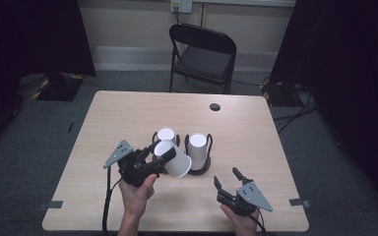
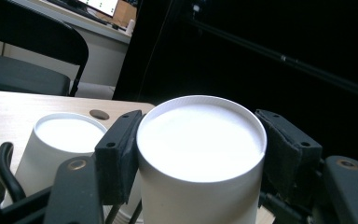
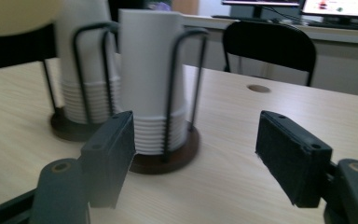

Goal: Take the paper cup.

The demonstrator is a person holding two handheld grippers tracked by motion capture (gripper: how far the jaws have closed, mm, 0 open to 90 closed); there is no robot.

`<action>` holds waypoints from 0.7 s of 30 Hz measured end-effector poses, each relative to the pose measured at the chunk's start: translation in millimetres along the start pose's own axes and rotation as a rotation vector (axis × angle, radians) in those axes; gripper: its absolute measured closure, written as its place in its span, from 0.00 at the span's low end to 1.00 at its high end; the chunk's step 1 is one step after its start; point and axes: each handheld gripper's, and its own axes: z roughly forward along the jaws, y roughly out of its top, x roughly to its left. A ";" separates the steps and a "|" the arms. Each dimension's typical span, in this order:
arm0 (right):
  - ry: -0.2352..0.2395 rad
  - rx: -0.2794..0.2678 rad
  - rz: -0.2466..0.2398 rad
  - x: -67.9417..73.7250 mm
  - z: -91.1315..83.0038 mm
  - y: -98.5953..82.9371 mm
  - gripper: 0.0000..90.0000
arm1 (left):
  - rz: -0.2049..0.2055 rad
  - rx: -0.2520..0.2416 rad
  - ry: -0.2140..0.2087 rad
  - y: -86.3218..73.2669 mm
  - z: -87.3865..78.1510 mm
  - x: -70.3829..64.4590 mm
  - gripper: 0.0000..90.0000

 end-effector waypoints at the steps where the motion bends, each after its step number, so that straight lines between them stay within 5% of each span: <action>1: 0.033 -0.009 -0.003 5.3 0.9 1.4 0.33 | -0.005 0.004 -0.010 -0.3 -0.7 1.1 0.39; 10: 0.189 -0.088 -0.004 25.3 4.5 5.7 0.42 | -0.108 0.018 -0.085 -6.9 -4.9 11.9 0.39; 21: 0.279 -0.182 -0.065 36.5 4.9 12.5 0.44 | -0.172 0.065 -0.158 -18.1 -1.9 9.9 0.39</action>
